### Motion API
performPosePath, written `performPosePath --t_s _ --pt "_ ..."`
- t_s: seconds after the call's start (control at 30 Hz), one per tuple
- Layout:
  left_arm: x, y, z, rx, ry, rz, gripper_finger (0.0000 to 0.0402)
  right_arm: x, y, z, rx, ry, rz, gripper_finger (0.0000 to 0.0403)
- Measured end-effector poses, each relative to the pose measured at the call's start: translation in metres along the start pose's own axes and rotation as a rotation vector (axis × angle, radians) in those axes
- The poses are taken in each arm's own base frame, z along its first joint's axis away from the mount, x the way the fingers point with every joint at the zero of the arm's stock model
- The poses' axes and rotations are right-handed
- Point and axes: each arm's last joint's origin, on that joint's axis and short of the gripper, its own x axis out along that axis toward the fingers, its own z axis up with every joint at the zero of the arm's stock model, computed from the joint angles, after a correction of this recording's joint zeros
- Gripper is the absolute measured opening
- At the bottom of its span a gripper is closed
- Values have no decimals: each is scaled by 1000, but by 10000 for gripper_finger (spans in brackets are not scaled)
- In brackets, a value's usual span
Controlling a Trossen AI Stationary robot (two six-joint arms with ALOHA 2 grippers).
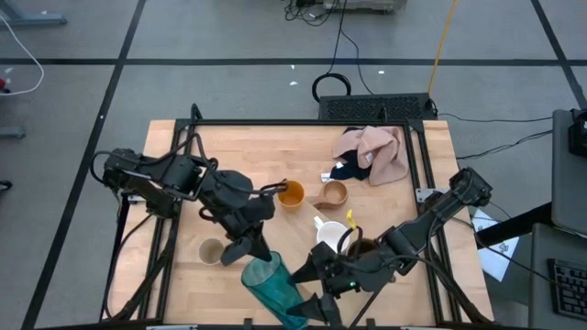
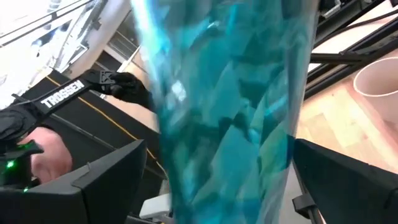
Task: Stack small to large cups/mugs on shelf
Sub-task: Put the blue cup on the shelf
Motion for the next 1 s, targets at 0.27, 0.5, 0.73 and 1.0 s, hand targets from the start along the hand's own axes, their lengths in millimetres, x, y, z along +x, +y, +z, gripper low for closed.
performPosePath --t_s 0.27,0.5,0.73,1.0 --pt "0 0 0 -9 2 -7 6 1 -4 4 -1 -10 -12 393" --pt "0 -1 0 -21 16 -25 20 2 -4 4 24 40 18 372" --pt "0 -1 0 -20 11 -15 13 2 -5 6 27 42 27 313" --pt "0 -1 1 -11 0 -13 16 2 -5 6 23 41 29 287"
